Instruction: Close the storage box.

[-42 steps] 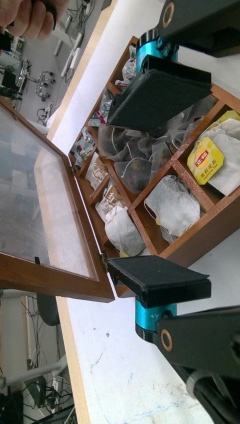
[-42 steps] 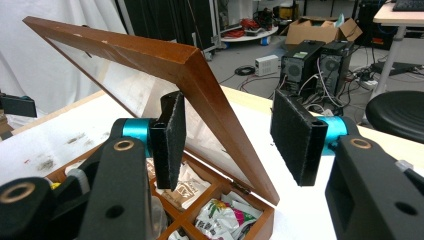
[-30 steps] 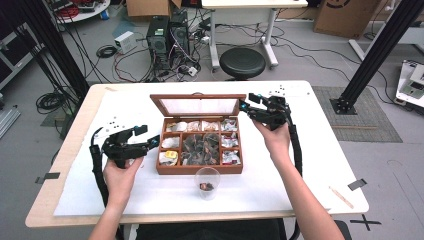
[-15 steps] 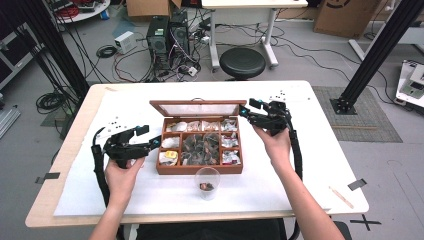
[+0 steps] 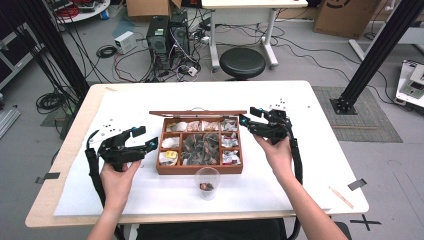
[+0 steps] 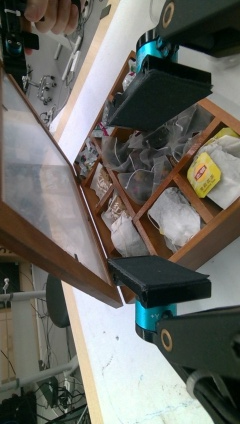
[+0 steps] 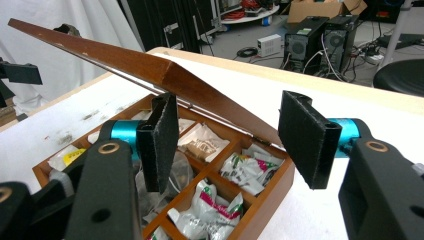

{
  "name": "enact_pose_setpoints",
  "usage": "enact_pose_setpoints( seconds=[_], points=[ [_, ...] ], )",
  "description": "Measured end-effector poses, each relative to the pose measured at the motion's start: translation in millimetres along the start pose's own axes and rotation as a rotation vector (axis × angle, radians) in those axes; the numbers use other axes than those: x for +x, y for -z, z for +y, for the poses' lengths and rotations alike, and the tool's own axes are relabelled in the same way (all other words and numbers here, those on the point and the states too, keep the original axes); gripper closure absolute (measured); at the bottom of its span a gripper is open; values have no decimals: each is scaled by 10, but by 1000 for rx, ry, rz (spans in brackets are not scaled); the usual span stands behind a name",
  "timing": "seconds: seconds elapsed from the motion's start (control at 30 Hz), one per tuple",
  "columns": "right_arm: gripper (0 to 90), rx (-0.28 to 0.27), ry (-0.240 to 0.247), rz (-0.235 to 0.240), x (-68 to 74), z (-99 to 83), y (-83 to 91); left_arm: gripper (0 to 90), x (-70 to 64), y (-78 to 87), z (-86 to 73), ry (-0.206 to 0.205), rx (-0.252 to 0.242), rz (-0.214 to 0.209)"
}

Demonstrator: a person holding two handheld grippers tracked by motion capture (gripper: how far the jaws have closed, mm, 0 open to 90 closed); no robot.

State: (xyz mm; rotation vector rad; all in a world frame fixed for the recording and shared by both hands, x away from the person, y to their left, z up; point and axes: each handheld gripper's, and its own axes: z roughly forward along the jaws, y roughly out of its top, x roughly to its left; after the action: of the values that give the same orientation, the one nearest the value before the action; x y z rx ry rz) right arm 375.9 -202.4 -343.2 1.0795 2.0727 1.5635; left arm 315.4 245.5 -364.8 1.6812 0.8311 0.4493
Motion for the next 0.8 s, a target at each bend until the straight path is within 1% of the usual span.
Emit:
enact_pose_setpoints(
  seconds=[0.1,0.37,0.53,0.63,0.8],
  points=[
    [425,3,-11,3,15,-42,15,307,-13,28,-11,-5,-2,-4],
    [432,19,-78,35,44,-168,43,307,-66,101,-29,-10,-11,-15],
    [451,33,-76,39,66,-231,61,307,-87,133,-34,-14,-16,-19],
    [459,54,-87,48,84,-273,77,307,-98,153,-38,-12,-22,-18],
    [489,67,-111,72,91,-333,88,308,-104,175,-44,-11,-26,-17]
  ],
)
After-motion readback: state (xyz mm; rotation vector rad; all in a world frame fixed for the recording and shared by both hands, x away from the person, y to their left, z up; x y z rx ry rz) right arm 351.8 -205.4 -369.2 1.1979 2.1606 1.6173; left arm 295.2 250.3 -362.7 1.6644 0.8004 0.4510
